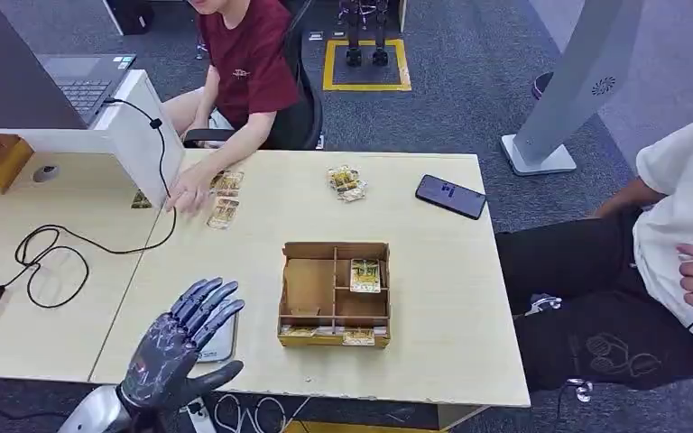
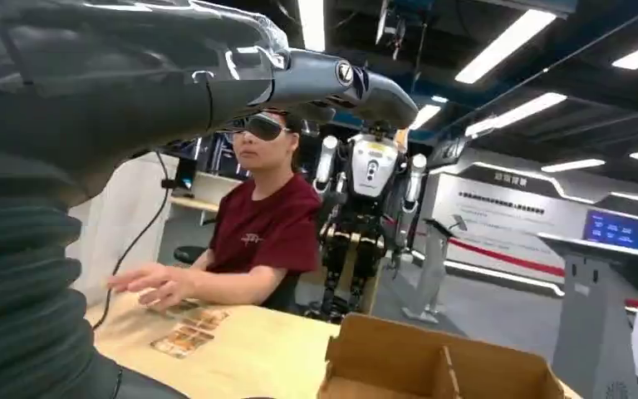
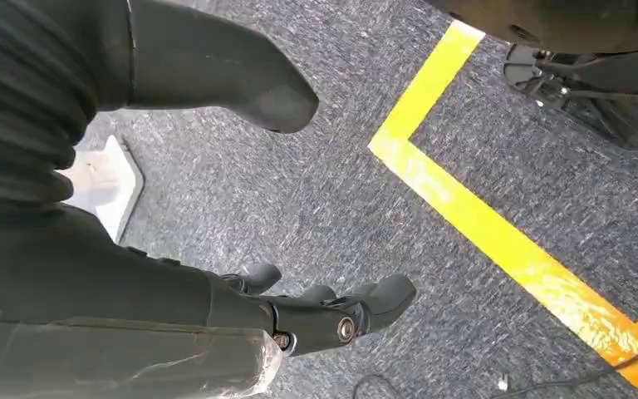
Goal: Pass the card to the sensor for recognition and then transmit it.
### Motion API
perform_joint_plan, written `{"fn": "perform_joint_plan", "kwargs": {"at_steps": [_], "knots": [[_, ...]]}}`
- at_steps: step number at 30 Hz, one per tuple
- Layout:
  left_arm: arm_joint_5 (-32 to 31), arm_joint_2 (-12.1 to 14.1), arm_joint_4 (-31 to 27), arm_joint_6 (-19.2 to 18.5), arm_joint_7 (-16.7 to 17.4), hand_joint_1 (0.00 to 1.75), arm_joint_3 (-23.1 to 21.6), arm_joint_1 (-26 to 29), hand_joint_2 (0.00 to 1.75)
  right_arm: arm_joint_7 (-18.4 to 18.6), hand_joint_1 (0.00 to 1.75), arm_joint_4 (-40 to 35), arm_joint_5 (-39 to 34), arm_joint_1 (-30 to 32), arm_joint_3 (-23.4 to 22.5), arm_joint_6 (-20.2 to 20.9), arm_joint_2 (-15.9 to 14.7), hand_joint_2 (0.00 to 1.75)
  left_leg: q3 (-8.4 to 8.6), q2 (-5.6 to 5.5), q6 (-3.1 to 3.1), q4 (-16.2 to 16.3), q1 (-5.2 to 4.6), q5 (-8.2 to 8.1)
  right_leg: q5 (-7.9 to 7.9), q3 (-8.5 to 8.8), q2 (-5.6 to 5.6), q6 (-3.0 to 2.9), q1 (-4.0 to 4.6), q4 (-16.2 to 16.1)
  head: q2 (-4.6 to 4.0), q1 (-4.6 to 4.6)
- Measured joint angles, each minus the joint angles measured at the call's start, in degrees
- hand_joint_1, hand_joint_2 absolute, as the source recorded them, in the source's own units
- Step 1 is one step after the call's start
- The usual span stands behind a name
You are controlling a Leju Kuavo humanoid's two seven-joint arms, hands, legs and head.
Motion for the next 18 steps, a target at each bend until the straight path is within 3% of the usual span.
{"fn": "perform_joint_plan", "kwargs": {"at_steps": [8, 18], "knots": [[-2.21, 0.02, 0.70, 1.01, 1.88, 0.00, -6.62, 0.05, 1.75, 0.35, 0.00, 0.00, 0.11, -0.16, 0.00, 0.00, -0.11, 1.75, 0.00, 0.00, 0.00, 0.00, 0.00, 0.00, 0.00, 0.00, 0.00, 0.00, 0.00, 0.00, 0.00, -0.02], [-6.06, 0.04, 1.64, 3.00, 4.28, 0.00, -8.78, -0.78, 1.75, 0.63, 0.00, 0.00, 0.55, -0.20, 0.00, 0.11, -0.33, 1.75, 0.01, 0.00, 0.00, 0.00, 0.00, 0.00, 0.00, 0.00, 0.01, 0.00, 0.00, 0.00, 0.00, -0.02]]}}
